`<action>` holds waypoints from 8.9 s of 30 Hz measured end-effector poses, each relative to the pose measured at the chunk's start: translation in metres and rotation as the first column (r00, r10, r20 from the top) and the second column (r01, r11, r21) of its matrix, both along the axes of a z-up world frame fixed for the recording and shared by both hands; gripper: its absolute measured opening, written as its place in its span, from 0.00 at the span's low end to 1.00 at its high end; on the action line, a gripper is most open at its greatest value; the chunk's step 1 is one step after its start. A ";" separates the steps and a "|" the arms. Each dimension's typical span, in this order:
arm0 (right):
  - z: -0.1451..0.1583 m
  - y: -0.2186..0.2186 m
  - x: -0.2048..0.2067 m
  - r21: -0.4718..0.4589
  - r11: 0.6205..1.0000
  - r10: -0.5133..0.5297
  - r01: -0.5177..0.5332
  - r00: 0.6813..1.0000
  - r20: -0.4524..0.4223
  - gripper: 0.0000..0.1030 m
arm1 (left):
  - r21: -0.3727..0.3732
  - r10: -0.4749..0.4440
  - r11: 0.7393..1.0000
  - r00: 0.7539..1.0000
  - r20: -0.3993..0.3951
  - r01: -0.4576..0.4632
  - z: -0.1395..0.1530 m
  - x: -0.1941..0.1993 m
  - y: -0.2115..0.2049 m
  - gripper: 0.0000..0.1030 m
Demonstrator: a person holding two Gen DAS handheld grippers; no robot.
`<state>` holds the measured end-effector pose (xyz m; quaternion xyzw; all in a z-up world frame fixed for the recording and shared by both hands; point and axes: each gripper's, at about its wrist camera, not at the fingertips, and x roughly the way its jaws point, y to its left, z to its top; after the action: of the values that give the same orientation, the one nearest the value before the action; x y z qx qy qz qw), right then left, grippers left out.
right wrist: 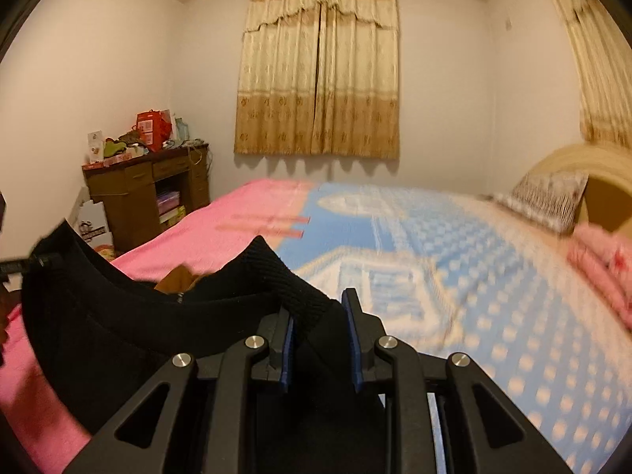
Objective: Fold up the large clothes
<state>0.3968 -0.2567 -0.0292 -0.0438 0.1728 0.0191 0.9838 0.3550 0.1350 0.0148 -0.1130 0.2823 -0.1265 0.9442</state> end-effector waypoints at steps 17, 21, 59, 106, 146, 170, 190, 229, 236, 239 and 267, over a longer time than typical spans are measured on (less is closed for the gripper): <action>-0.137 -0.039 0.151 0.029 0.971 -0.214 0.237 0.917 -0.338 0.31 | -0.012 0.227 0.970 0.918 -0.324 -0.244 -0.136 0.129 0.006 0.60; -0.135 -0.034 0.150 0.004 0.967 -0.239 0.255 0.911 -0.337 0.43 | -0.015 0.226 0.970 0.917 -0.328 -0.244 -0.133 0.127 0.004 0.63; -0.154 0.054 0.000 0.033 0.999 0.040 -0.032 0.962 -0.268 0.37 | 0.311 0.230 0.929 0.971 -0.059 -0.202 -0.113 -0.037 -0.051 0.99; -0.128 0.153 -0.012 0.324 0.924 0.284 -0.204 0.933 -0.221 0.34 | -0.317 0.408 0.842 0.899 -0.158 -0.438 -0.136 -0.047 0.015 0.53; -0.133 -0.065 0.049 0.939 0.314 0.593 -0.143 0.802 -0.076 0.99 | 0.374 -0.311 0.908 0.904 0.293 0.191 -0.044 -0.087 -0.229 0.27; -0.054 -0.109 0.082 0.631 0.709 0.510 -0.315 0.847 -0.150 0.29 | 0.314 -0.517 0.843 0.821 0.244 0.437 -0.048 -0.084 -0.323 0.27; -0.021 -0.092 0.030 0.408 0.882 0.339 -0.237 0.920 -0.198 0.47 | 0.399 -0.519 0.805 0.847 0.115 0.439 -0.068 -0.091 -0.346 0.51; -0.017 -0.038 0.084 0.286 0.956 0.159 -0.072 0.942 -0.296 0.40 | 0.217 -0.131 0.965 0.988 -0.085 0.147 -0.064 0.057 -0.251 0.85; -0.105 -0.047 0.142 0.331 0.943 0.177 -0.023 0.879 -0.442 0.39 | 0.395 -0.136 0.907 0.989 -0.052 0.145 -0.066 0.055 -0.279 0.85; -0.115 -0.066 0.135 0.437 0.899 0.217 -0.020 0.888 -0.405 0.39 | 0.391 -0.147 0.907 0.988 -0.053 0.156 -0.066 0.058 -0.281 0.88; -0.126 -0.089 0.041 0.466 0.867 -0.023 0.176 0.948 -0.317 0.57 | 0.469 -0.159 0.870 0.987 -0.027 0.153 -0.068 0.059 -0.297 0.95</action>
<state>0.4375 -0.3454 -0.1553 0.2185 0.3121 0.0172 0.9244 0.4137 -0.1621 -0.0531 0.1429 0.3068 -0.1309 0.9318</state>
